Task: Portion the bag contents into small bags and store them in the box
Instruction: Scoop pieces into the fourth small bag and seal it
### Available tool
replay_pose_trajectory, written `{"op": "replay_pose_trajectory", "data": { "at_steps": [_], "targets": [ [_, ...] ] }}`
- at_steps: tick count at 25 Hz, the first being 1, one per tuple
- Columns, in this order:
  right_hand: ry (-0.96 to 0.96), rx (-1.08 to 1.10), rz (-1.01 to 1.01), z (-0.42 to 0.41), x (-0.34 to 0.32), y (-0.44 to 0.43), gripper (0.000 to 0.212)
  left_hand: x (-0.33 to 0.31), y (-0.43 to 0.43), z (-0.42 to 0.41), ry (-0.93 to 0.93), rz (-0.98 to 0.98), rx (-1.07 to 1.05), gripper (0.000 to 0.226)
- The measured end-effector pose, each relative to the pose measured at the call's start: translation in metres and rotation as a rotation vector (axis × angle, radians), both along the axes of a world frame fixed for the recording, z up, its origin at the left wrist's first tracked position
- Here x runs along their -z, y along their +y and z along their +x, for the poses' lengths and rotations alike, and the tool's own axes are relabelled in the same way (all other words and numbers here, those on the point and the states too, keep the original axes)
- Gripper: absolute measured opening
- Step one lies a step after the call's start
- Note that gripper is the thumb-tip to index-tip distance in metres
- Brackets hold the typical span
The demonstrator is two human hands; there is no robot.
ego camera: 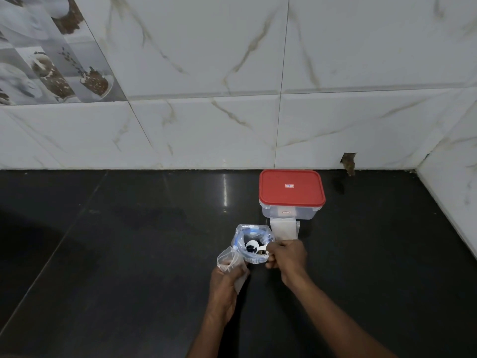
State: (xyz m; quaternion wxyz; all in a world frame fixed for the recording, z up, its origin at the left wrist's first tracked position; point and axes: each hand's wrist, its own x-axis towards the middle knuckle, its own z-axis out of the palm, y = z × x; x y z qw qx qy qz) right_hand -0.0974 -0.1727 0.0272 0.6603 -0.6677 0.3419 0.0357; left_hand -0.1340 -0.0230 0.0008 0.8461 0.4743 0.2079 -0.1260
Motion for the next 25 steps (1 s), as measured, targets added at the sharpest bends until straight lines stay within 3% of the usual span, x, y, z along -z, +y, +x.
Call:
{"op": "replay_pose_trajectory", "data": {
  "at_steps": [5, 10, 15, 19, 21, 25],
  "targets": [
    [-0.049, 0.055, 0.108, -0.001, -0.014, -0.008, 0.012, -0.009, 0.010, 0.001, -0.047, 0.272, 0.038, 0.029],
    [-0.252, -0.026, 0.127, -0.008, -0.053, -0.005, 0.013, -0.020, 0.014, 0.018, -0.112, 0.574, 0.129, 0.037],
    [-0.425, -0.249, -0.252, -0.028, -0.057, 0.011, 0.018, -0.022, 0.008, 0.029, -0.126, 0.698, 0.179, 0.021],
    [-0.829, -0.482, -0.930, -0.039, -0.024, 0.012, 0.009, -0.027, 0.002, 0.026, -0.115, 0.630, 0.161, 0.011],
    [-0.923, -0.596, -1.046, -0.046, -0.007, 0.008, 0.012, -0.029, 0.002, 0.024, -0.117, 0.560, 0.165, 0.014],
    [-1.005, -0.571, -1.091, -0.049, 0.003, 0.004, 0.016, -0.027, 0.004, 0.023, -0.112, 0.466, 0.162, 0.022]
  ]
}}
